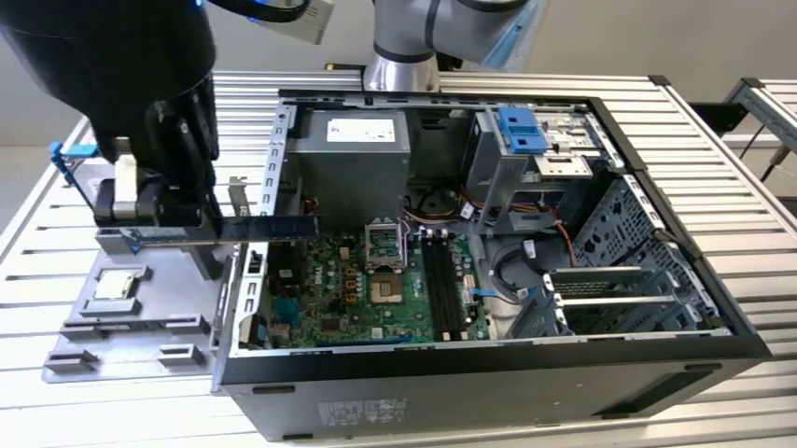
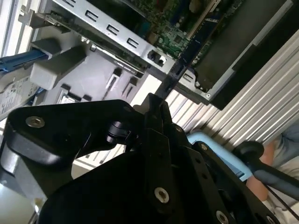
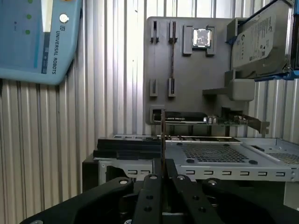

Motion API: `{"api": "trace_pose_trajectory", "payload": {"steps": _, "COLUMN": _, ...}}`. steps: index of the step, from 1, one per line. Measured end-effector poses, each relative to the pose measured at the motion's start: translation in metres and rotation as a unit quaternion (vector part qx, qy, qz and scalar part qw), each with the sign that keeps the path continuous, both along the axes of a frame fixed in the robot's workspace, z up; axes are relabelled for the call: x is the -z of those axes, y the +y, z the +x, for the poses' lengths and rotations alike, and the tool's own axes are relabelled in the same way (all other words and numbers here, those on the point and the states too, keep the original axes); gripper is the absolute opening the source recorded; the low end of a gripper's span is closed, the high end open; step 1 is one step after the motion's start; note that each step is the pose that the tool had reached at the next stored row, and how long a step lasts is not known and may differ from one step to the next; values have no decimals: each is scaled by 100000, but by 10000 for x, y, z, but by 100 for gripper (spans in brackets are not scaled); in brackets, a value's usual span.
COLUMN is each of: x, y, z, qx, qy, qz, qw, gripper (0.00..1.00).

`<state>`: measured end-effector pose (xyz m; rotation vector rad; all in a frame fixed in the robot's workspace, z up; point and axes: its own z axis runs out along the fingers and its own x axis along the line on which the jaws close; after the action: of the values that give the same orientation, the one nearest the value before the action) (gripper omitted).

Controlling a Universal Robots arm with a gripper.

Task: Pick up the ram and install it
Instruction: 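Pick up the ram and move it above insertion slot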

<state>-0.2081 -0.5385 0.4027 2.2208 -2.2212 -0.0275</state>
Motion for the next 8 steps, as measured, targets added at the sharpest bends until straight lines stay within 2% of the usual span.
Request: {"api": "trace_pose_trajectory", "payload": {"steps": 8, "x": 0, "y": 2, "z": 365, "qx": -6, "qy": 1, "qz": -2, "qw": 100000, "gripper": 0}}
